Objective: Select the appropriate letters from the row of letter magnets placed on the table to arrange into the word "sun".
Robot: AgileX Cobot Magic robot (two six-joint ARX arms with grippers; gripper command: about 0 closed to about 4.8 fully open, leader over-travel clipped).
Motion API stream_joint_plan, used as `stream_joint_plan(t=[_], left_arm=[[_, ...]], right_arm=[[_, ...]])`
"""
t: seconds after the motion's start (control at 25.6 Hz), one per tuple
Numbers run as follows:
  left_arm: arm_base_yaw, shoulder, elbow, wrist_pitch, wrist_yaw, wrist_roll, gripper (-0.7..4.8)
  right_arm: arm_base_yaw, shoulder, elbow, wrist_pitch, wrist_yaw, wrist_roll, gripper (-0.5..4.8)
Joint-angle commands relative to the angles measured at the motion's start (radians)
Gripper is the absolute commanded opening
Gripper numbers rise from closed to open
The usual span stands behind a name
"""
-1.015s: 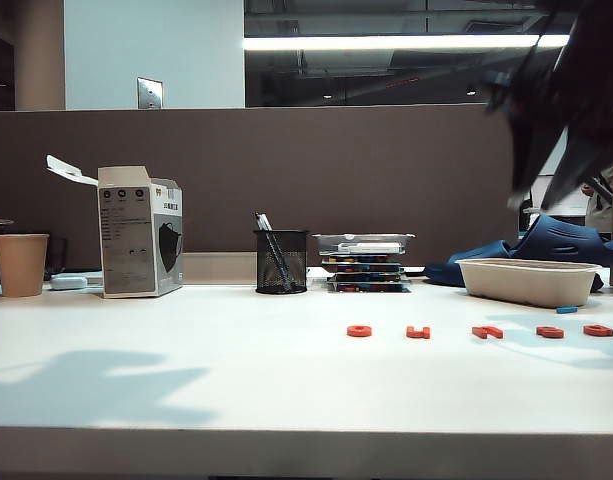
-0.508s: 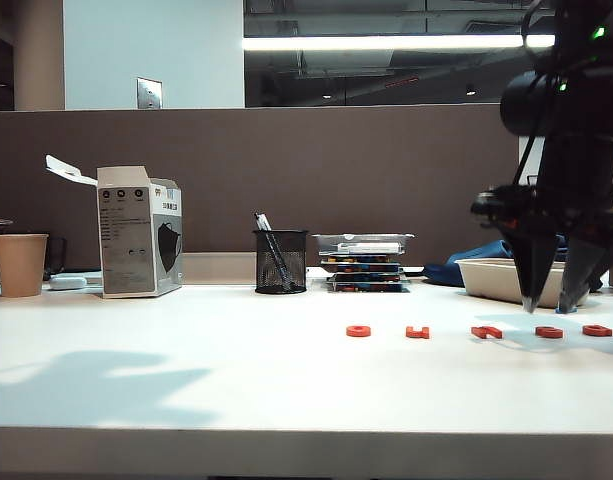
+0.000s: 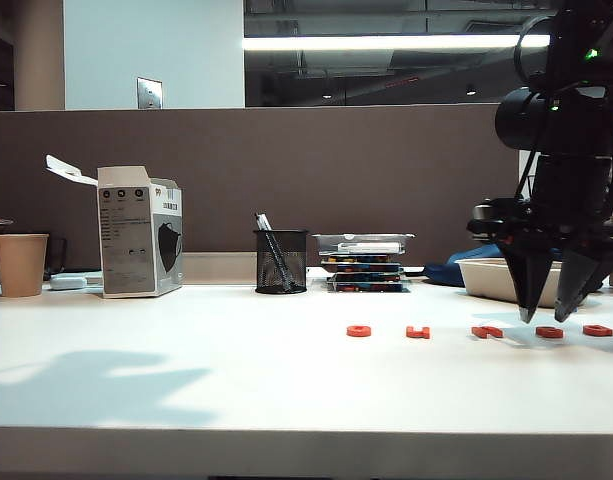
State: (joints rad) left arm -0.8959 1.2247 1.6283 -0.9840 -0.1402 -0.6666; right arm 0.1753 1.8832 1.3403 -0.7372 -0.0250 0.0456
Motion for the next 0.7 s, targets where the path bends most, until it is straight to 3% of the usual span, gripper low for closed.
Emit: stream_joint_plan(t=[0.04,0.39,0.51,0.7], left_arm=[[0.000,-0.003,0.002,0.009,-0.002,0.004,-0.05],[0.000,-0.003,0.002,0.006,-0.002,0.004,-0.05],[0.000,-0.003,0.002,0.006,-0.002,0.004,-0.05],[0.000,-0.003,0.002,0.006,-0.002,0.004,-0.05]], right_arm=[[0.000,0.006,0.003,0.003,0.007,-0.002,1.80],[0.000,0.036,0.002,-0.044,0.008,-0.002,1.78],[0.000,0.036,0.002,-0.045,0.008,-0.002,1.46],[0.000,0.036,0.002,-0.046,0.008,-0.002,1.44]])
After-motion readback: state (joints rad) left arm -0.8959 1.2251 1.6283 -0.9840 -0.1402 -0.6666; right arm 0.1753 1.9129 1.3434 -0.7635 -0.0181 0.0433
